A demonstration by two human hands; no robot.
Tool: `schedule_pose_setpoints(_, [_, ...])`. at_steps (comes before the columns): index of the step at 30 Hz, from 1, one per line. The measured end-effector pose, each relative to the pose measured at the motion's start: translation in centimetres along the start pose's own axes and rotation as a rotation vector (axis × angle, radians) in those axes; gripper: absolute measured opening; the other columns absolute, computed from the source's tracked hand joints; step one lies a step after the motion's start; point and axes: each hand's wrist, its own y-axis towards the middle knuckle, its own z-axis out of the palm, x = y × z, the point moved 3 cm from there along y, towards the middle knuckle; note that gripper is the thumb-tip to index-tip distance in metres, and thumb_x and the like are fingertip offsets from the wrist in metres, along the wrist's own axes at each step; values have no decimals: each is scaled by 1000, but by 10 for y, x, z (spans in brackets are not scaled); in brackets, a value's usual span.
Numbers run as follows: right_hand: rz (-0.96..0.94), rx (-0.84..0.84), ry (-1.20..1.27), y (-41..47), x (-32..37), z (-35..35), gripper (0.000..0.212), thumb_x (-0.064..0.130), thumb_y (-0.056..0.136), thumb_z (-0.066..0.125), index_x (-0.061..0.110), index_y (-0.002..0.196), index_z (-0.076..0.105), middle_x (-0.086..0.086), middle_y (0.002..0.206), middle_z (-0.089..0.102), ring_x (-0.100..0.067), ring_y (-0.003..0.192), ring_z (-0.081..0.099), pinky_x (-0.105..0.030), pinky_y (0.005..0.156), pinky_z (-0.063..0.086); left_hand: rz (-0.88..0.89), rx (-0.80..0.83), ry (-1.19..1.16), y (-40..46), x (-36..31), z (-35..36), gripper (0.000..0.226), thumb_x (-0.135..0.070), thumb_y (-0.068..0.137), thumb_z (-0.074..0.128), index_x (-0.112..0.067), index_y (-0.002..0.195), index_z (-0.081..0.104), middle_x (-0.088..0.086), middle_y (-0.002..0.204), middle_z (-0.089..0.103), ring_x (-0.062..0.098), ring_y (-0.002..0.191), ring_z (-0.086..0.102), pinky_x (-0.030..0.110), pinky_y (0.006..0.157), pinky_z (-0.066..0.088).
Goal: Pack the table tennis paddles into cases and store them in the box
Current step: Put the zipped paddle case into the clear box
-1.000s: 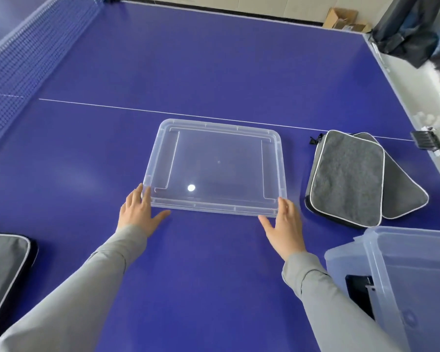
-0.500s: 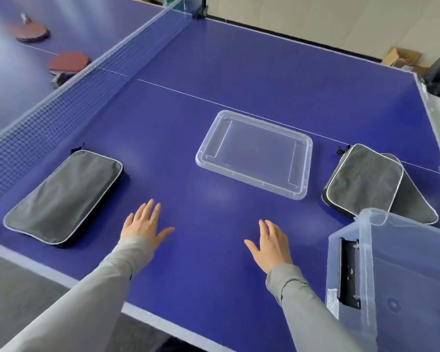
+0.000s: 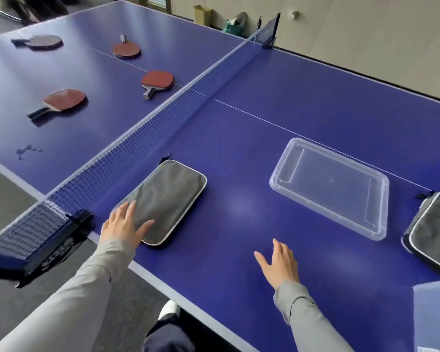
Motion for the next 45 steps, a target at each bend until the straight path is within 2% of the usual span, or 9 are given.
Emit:
schedule_pose_setpoints(9, [123, 16, 282, 24, 142, 41, 72, 54, 91, 47, 12, 146, 26, -4, 149, 33, -22, 137, 28, -40, 111, 29, -47, 322, -237, 109, 55, 4, 83, -60, 83, 53, -21, 149, 19, 7, 150, 28, 26, 138, 27, 43, 111, 26])
schedule_pose_setpoints(13, [185, 51, 419, 40, 184, 56, 72, 52, 90, 50, 12, 145, 28, -5, 146, 36, -22, 136, 27, -39, 112, 29, -89, 405, -421, 139, 48, 19, 81, -54, 80, 62, -18, 144, 31, 8, 137, 44, 25, 125, 45, 38, 107, 35])
schedule_pose_setpoints(18, [237, 88, 530, 62, 217, 68, 71, 51, 89, 53, 9, 143, 33, -8, 140, 38, -24, 132, 33, -40, 111, 30, -97, 509, -454, 162, 36, 36, 82, -57, 73, 68, -17, 139, 39, 5, 133, 44, 24, 120, 48, 34, 101, 36])
schedule_pose_setpoints(25, [256, 120, 684, 75, 237, 79, 53, 44, 87, 60, 6, 121, 45, -8, 126, 43, -26, 121, 43, -37, 105, 35, -136, 540, -492, 169, 34, 48, 82, -55, 64, 77, -20, 131, 45, 2, 124, 51, 24, 107, 54, 37, 96, 42])
schedule_pose_setpoints(31, [274, 95, 823, 70, 240, 76, 49, 35, 88, 62, 9, 126, 43, -9, 128, 44, -25, 120, 46, -39, 105, 38, -218, 549, -676, 166, 32, 45, 67, -40, 68, 80, -21, 121, 45, -11, 85, 53, 6, 73, 53, 26, 68, 42])
schedule_pose_setpoints(33, [268, 89, 851, 67, 239, 72, 49, 32, 89, 62, 10, 128, 43, -10, 129, 44, -25, 120, 47, -42, 106, 38, -235, 542, -743, 161, 31, 42, 59, -35, 69, 81, -22, 115, 47, -7, 92, 57, 7, 74, 55, 25, 61, 43])
schedule_pose_setpoints(37, [228, 75, 880, 60, 232, 58, 50, 30, 89, 62, 12, 130, 42, -10, 130, 47, -24, 120, 49, -43, 105, 39, -274, 569, -933, 148, 25, 30, 70, -33, 53, 87, -20, 111, 50, 5, 108, 62, 25, 91, 64, 38, 81, 52])
schedule_pose_setpoints(43, [154, 23, 915, 44, 215, 24, 46, 31, 90, 60, 17, 130, 42, -4, 132, 46, -19, 119, 49, -37, 105, 40, -199, 729, -1019, 136, -5, 4, 46, -15, 66, 83, -5, 107, 64, 4, 81, 71, 14, 60, 69, 22, 48, 52])
schedule_pose_setpoints(45, [136, 1, 900, 37, 206, 10, 52, 33, 91, 59, 17, 135, 39, 2, 129, 44, -13, 117, 45, -29, 101, 37, -184, 778, -1038, 129, -19, -3, 55, -14, 59, 86, -8, 109, 61, 8, 86, 69, 19, 60, 68, 23, 46, 51])
